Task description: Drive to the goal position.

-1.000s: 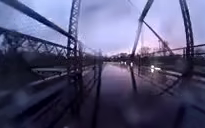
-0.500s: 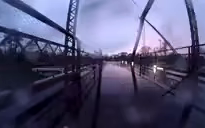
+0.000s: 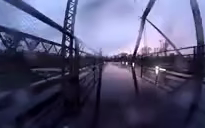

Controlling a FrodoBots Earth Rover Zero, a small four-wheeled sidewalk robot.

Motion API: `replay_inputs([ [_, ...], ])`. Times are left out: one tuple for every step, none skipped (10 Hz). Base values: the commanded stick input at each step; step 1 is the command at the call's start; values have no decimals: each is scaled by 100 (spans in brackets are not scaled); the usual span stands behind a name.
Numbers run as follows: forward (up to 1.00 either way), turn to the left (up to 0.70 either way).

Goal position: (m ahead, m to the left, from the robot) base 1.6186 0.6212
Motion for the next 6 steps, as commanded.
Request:
replay_inputs([
  [70,0],
  [70,0],
  [70,0],
  [70,0],
  [70,0],
  [70,0],
])
